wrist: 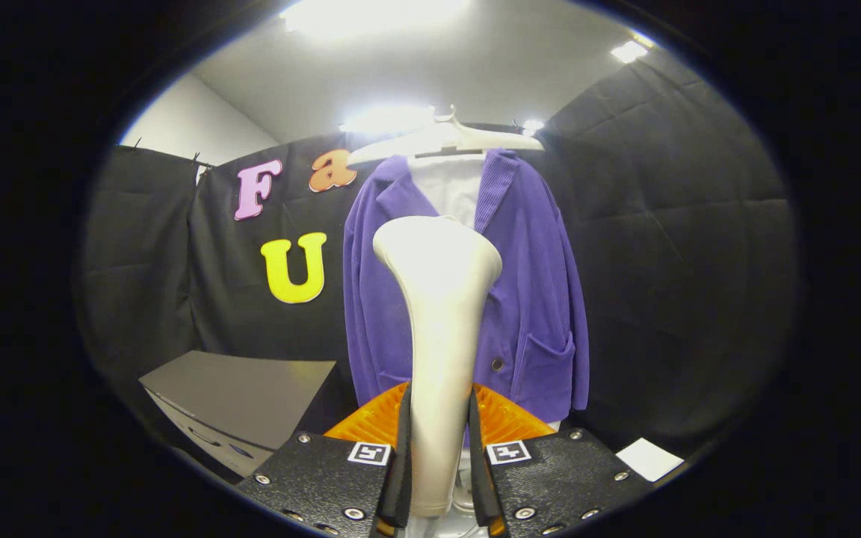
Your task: Iron the clothes twice with a garment steamer, once on the left side and once on the right side.
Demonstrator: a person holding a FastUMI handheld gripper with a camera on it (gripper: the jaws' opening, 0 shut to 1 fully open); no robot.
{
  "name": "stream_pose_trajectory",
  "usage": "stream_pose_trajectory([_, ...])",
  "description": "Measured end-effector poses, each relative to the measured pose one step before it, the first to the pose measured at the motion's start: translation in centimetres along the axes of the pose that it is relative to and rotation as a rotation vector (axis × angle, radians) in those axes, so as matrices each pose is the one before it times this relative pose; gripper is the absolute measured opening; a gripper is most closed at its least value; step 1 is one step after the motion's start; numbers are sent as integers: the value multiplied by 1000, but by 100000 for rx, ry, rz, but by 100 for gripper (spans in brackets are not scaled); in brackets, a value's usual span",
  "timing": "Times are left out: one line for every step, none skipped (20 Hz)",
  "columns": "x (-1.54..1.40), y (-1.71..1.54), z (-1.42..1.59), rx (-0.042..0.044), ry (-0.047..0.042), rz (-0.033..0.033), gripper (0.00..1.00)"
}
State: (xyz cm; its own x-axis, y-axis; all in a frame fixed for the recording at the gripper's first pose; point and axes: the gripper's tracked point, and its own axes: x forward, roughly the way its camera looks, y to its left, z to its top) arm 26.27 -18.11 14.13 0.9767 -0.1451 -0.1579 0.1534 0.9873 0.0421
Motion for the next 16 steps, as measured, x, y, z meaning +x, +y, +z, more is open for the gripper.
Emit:
stream_pose_trajectory([407,-443,1092,-42,-1649,-817,32])
stream_pose_trajectory([456,-537,1053,371,-2008,-792,32])
stream_pose_trajectory([508,-368,892,289,-1521,-832,32])
stream_pose_trajectory([515,-438,936,947,-1689,-594,32])
stream_pose_trajectory([637,-209,1042,1498,-1949,-453,32])
stream_pose_trajectory([545,-322,839,1191,-1758,-718,32])
stream_pose_trajectory([589,-309,838,480,-1854,-1030,32])
stream_pose_trajectory([432,-526,608,289,-1880,-822,32])
stream_pose_trajectory([529,-251,682,433,-1379,-449,32])
stream_pose_trajectory([797,-75,618,767,-1225,-628,32])
stream_pose_trajectory([790,-44,293,595,-846,-790,32])
stream_pose_trajectory([977,-93,201,648,-699,-976,32])
stream_pose_trajectory([708,-102,238,684,-888,-1095,32])
stream_pose_trajectory([949,-163,169,484,-865,-1042,32])
stream_pose_trajectory([892,47,178,569,-705,-979,32])
stream_pose_trajectory([755,-110,-11,533,-517,-1296,32])
